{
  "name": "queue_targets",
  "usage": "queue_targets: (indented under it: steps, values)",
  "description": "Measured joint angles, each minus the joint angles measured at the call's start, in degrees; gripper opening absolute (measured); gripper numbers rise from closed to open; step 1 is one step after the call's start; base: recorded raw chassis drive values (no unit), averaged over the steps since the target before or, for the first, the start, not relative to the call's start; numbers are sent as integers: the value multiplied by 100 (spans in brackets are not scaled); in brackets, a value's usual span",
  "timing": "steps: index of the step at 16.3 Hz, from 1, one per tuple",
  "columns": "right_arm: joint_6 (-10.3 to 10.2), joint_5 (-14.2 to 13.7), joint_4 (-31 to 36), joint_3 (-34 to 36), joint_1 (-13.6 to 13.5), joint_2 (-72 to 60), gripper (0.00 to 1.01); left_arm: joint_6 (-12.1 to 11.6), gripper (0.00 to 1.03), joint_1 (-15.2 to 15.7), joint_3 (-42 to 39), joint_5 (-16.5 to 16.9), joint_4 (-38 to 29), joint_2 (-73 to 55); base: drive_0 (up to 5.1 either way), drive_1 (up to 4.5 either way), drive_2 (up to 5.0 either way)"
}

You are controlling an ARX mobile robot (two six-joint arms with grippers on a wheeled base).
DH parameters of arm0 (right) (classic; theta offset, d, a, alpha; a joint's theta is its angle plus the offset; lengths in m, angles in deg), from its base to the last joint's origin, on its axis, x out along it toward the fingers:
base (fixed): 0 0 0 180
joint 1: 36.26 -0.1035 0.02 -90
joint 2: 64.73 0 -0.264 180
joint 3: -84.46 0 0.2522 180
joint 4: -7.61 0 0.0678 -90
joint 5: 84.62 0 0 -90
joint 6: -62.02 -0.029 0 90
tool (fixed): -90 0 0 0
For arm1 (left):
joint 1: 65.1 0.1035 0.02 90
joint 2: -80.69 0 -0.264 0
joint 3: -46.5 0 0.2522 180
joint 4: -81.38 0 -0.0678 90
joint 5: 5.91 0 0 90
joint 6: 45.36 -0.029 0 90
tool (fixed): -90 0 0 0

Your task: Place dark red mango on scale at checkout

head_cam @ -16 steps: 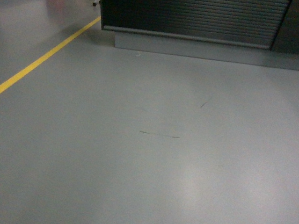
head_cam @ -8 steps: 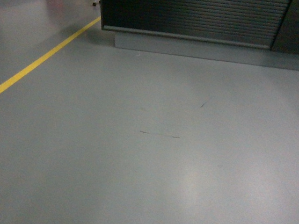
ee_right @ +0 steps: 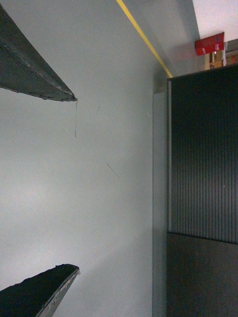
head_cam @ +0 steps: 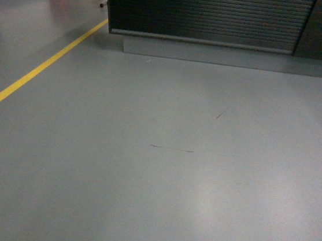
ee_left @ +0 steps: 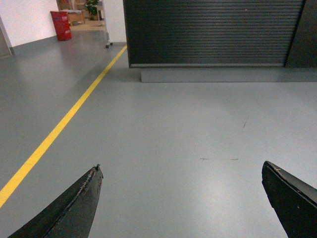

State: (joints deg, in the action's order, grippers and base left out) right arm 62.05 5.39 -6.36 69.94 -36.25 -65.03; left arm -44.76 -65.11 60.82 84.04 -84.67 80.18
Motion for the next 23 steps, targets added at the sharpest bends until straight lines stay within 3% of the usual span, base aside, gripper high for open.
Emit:
queue_targets:
  steps: [10, 23]
  values:
    - [0, -2, -7, 0, 0, 0, 98, 0, 98, 0, 0, 0, 9, 0, 0, 0, 0]
    - [0, 0, 4, 0, 0, 2, 98, 0, 98, 0, 0, -2, 26, 0, 0, 433, -434]
